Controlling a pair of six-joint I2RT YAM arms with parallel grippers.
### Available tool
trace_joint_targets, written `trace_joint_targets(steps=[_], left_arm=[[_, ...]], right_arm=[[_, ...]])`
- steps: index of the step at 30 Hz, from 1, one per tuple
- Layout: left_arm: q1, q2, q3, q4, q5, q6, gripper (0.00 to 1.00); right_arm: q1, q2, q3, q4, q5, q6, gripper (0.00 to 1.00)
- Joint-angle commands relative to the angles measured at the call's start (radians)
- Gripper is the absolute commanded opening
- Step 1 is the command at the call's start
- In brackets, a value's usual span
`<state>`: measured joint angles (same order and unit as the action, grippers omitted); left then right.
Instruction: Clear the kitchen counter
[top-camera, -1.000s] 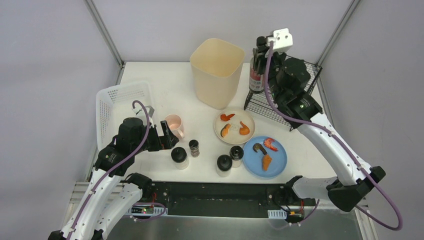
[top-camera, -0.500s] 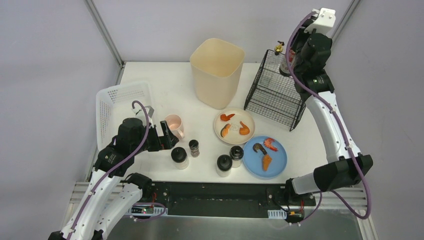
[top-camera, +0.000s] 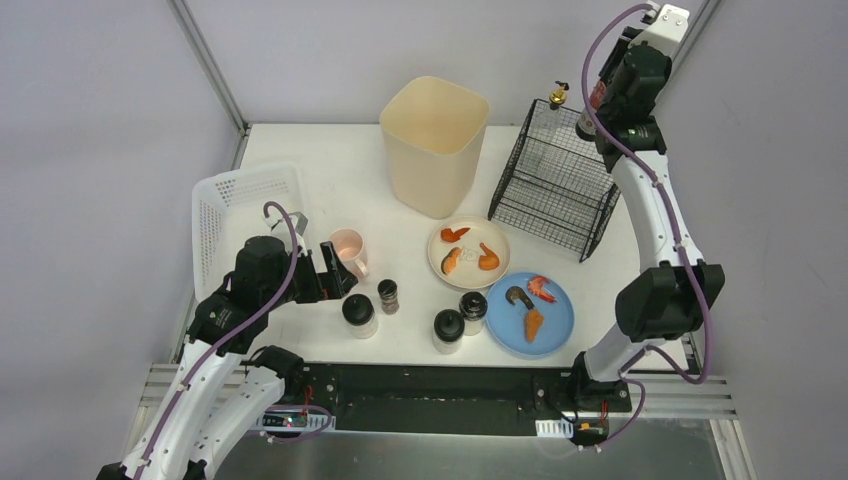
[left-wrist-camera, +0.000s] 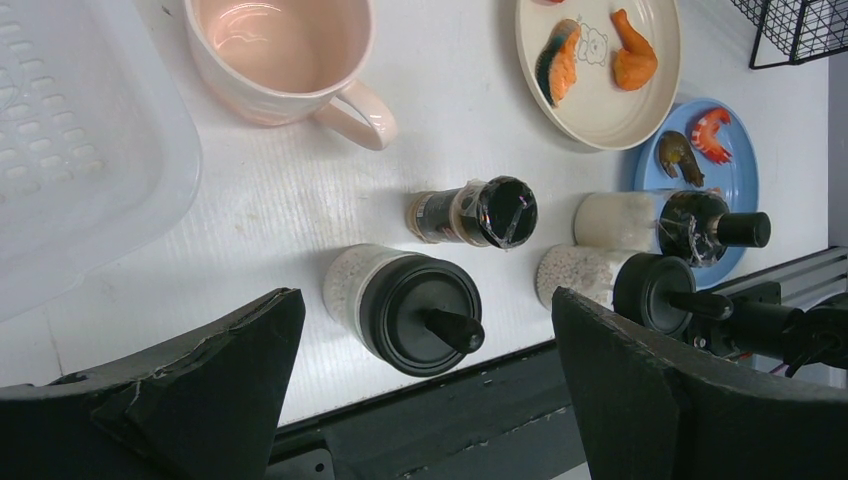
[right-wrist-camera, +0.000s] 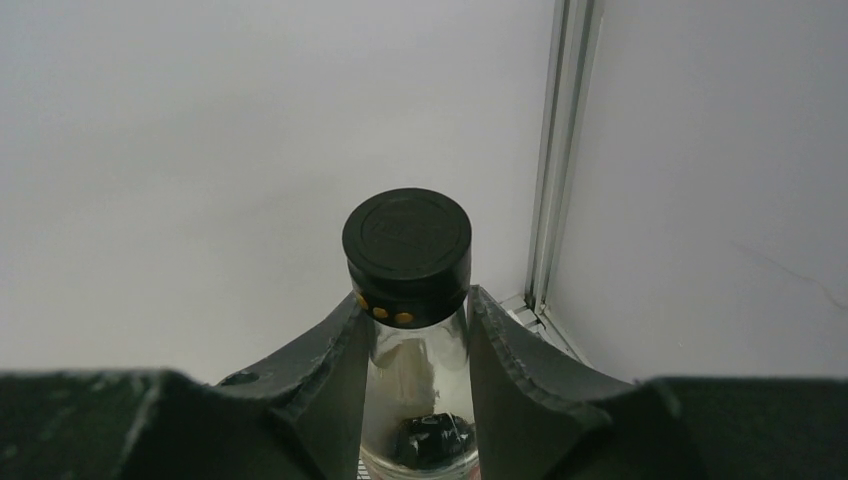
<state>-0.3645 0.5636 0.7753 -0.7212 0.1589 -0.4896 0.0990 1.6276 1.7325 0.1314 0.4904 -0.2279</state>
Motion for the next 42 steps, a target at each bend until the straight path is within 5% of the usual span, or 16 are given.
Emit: trace_joint_targets(steps=[1, 42], left_arm=[[0.009, -0.007, 0.008, 0.003, 0.025, 0.0, 1.0], [0.009, -0.007, 0.008, 0.003, 0.024, -0.001, 1.0]], right_arm=[[-0.006, 0.021, 0.103, 0.193, 0.004, 0.027, 0.0], [0.004, -0.076, -0.55, 0.52, -0.057, 0.152, 0.0]])
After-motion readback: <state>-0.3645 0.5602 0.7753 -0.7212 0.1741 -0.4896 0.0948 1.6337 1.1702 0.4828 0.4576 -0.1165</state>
